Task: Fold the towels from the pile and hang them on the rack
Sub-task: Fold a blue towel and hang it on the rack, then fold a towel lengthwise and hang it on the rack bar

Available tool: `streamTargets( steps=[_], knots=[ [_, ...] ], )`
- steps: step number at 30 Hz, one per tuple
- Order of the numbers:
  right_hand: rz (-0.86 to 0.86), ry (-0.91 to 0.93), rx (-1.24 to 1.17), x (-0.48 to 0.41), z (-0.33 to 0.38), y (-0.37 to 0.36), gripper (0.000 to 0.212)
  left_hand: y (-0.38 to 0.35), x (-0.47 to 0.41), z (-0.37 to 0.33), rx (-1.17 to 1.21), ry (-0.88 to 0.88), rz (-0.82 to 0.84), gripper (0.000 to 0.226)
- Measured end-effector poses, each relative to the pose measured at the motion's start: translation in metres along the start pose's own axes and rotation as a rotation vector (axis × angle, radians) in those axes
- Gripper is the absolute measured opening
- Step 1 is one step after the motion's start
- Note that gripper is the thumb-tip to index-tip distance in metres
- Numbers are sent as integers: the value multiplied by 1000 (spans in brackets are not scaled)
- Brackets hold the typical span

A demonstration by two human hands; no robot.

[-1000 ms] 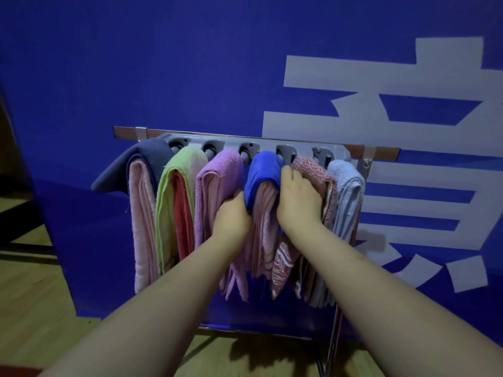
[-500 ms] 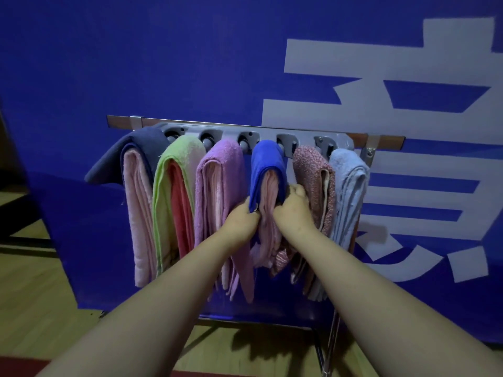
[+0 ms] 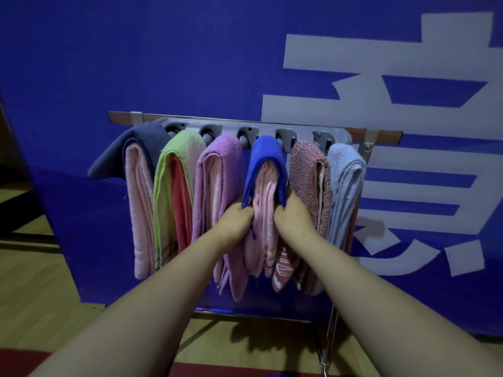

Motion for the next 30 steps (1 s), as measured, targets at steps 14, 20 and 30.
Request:
streamTargets(
  steps=[14,20,30],
  knots=[
    [-109,79,280,42,-7,-6,18,-17,28,20,-65,3,77,32],
    [0,-24,303,49,-35,-32,26,-32,40,58,-35,91,175,18],
    [209,-196,249,69,-95,-81,41,-44,52,140,-145,252,237,36]
  ],
)
Point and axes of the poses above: each hand's wrist, its own x-axis away from the middle knuckle, its own y-axis out of the back of the hand, z = x × y, the point moved 9 cm from there along -x, towards the middle knuckle, and after that the axes turned 2 degrees about -y, right-handed, at the moved point
